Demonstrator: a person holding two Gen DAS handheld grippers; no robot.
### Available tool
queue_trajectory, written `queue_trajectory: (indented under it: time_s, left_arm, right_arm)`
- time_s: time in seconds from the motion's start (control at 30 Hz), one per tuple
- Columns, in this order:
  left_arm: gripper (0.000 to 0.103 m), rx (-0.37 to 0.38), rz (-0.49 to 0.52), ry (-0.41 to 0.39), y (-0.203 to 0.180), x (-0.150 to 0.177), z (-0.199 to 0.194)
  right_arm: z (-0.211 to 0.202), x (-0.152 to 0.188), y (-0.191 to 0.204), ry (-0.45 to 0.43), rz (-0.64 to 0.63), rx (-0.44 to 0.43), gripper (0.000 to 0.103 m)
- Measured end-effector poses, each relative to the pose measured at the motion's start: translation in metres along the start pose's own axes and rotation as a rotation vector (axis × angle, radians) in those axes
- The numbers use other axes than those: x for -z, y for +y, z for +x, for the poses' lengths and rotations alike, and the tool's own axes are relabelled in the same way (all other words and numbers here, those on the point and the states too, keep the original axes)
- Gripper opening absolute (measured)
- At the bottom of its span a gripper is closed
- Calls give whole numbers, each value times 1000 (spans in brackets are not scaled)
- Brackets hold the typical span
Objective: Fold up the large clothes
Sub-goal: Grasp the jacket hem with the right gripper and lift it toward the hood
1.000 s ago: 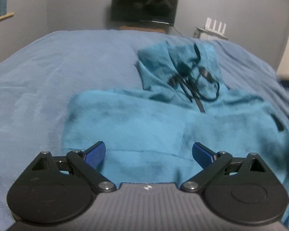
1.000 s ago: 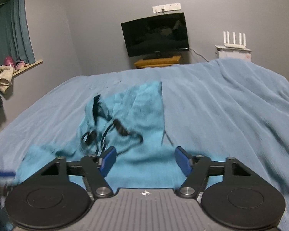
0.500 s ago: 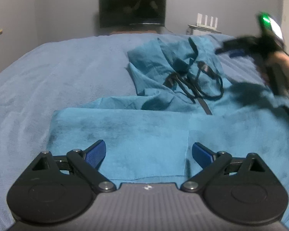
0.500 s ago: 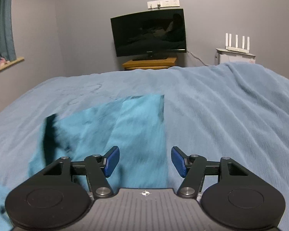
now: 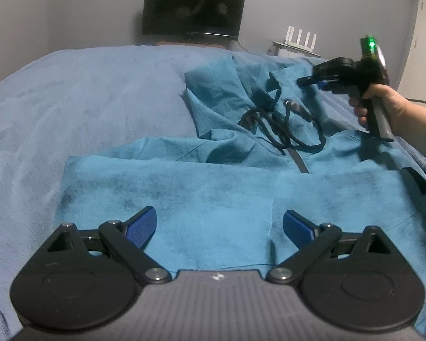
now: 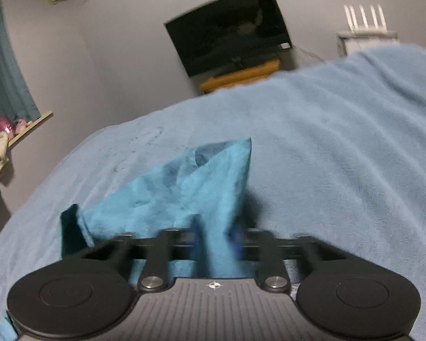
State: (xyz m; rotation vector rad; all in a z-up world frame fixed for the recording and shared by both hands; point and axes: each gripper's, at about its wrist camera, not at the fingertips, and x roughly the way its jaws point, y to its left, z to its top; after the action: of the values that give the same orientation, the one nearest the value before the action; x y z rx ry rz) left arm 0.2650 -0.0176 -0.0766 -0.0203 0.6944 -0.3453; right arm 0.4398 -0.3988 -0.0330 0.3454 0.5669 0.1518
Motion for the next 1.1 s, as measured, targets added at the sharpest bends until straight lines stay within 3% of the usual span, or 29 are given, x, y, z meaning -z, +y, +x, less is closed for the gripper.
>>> queue_trajectory:
  time_s: [0.2,0.4,0.7,0.83,0.93,0.97,1.03,1.1]
  left_arm:
    - [97,-24,7,-30,0,9,-6]
    - [97,-51,-20,-56,-1,17,-23]
    - [97,-113,-87,-104,11,22,-60]
    - [97,-123,-116,-154,15,20,-85]
    - [97,-118,-151,-180,19,14,-95]
    - [97,-111,-161,-183,20,11,-97]
    - [97,-94,-177,-200,19,0,-101]
    - [97,-73,-155,-210,15,-11,-104]
  right_arm:
    - [-66,3,33,-112,-99,-110,9]
    - [-154,34,50,-165,-200,-171,5]
    - [-266,130,35,-159,-225,-173,1]
    - [-296,172,17,-65,-175,-131,2]
    - [-302,184,18,-10,-120,-130,20]
    - [-304,185,22,-5,-120,-132,39]
    - [-304,184,32,-17,-119,-151,58]
    - [-306,187,43,-10,-115,-179,59]
